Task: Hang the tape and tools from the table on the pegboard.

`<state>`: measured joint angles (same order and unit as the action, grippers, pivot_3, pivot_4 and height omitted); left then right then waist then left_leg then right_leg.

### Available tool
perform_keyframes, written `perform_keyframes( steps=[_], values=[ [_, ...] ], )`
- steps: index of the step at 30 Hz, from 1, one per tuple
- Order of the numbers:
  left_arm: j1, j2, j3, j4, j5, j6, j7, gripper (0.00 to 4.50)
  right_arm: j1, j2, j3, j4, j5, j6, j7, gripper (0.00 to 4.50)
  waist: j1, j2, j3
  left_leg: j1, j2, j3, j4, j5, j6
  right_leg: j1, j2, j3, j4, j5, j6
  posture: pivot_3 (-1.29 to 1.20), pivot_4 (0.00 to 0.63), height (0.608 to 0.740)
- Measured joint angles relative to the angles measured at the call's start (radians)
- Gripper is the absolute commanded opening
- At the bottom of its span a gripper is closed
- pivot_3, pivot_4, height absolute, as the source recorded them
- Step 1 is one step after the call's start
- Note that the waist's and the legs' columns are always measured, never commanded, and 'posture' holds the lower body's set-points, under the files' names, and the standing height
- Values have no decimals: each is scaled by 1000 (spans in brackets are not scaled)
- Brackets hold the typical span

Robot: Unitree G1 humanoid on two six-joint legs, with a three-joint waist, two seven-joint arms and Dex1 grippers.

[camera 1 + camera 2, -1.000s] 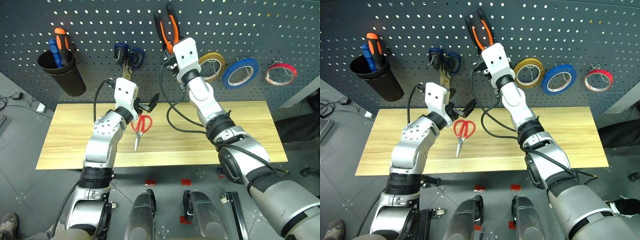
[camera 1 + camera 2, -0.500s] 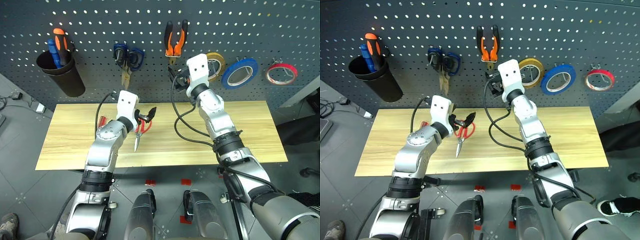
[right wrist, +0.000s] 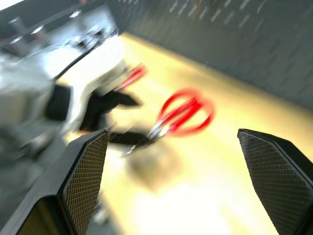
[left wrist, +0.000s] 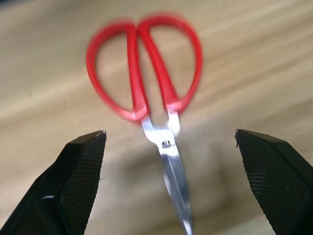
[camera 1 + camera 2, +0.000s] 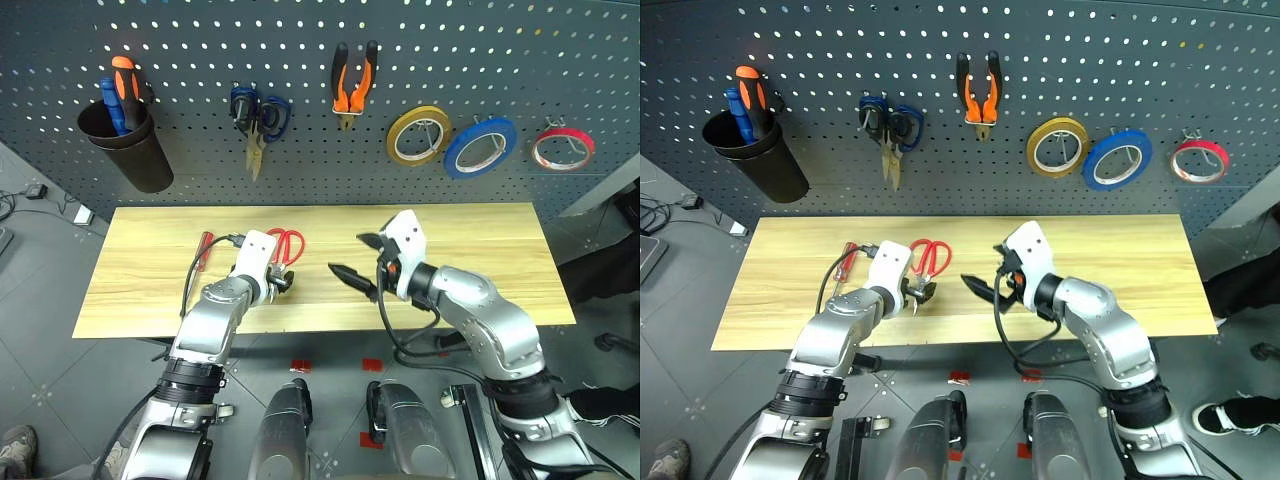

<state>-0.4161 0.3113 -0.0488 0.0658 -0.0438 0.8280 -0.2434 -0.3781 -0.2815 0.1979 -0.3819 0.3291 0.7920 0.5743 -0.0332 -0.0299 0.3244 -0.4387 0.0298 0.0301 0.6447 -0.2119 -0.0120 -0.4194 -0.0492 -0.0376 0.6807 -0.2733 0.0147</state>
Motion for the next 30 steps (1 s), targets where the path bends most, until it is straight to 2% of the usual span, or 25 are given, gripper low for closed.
perform_keyframes(
  steps=[13, 16, 25, 30],
  values=[
    [-168, -71, 21, 343, 14, -67, 66, 4460, 4, -21, 23, -53, 57, 73, 13, 4496, 1, -4, -6, 1, -1, 0, 0, 2, -3, 1, 1, -1, 0, 0, 0, -112, 269, 740],
    [-192, -79, 39, 408, 12, -88, 78, 3883, 0, -23, 17, -53, 82, 92, 14, 4500, 0, -4, -17, 3, 0, 0, 0, 2, -3, 2, 1, -1, 0, 0, 0, -116, 263, 740],
    [-204, -74, 17, 479, 19, -136, 76, 1157, 5, -76, -10, -54, 166, 130, 57, 4500, -10, -6, -32, 8, 0, -1, 0, 0, 0, 9, 1, -1, 0, 0, 0, -127, 245, 740],
    [-180, -75, 36, 462, 12, -139, 76, 1148, 1, -108, -10, -54, 160, 99, 62, 4500, -17, -6, -39, 8, 0, -1, 0, 0, 0, 9, 1, 0, 0, 0, 0, -130, 242, 740]
  ],
)
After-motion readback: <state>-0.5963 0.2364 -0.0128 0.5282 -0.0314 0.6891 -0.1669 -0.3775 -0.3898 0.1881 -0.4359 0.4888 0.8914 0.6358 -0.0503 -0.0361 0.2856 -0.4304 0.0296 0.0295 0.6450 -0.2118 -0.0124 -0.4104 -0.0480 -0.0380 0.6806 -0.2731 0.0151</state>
